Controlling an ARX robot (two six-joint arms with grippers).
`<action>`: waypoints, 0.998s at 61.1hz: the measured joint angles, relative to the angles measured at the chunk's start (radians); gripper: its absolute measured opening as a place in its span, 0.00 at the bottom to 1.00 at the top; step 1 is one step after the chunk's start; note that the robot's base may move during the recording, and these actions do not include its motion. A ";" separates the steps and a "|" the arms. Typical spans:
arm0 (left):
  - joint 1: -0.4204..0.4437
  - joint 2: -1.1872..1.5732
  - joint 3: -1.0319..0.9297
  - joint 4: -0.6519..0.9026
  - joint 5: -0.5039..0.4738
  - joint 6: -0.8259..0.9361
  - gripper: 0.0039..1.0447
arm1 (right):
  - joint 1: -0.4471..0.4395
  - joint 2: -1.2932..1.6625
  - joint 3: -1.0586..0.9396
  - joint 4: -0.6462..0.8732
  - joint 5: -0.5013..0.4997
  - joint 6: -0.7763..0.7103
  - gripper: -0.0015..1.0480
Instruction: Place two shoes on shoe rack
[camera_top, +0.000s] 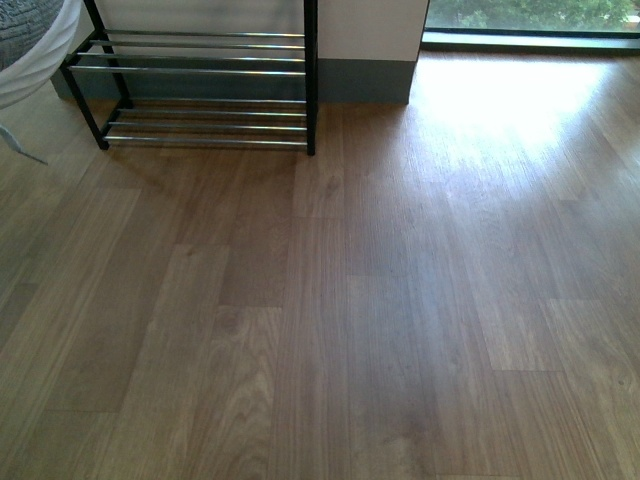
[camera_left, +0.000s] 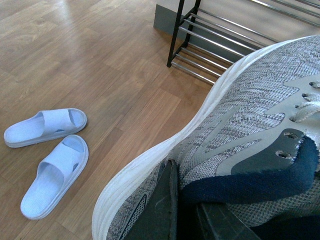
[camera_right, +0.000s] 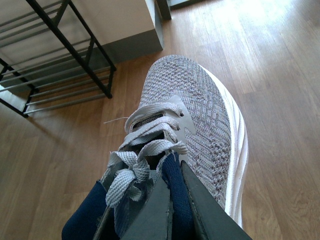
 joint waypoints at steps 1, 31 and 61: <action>0.000 0.000 0.000 0.000 0.000 0.000 0.01 | 0.000 0.000 0.000 0.000 0.000 0.000 0.01; 0.000 0.000 0.000 0.000 -0.005 0.000 0.01 | 0.001 0.000 0.000 0.000 0.000 0.000 0.01; -0.001 0.001 0.000 0.000 0.003 0.000 0.01 | 0.000 0.000 0.000 0.000 0.005 0.000 0.01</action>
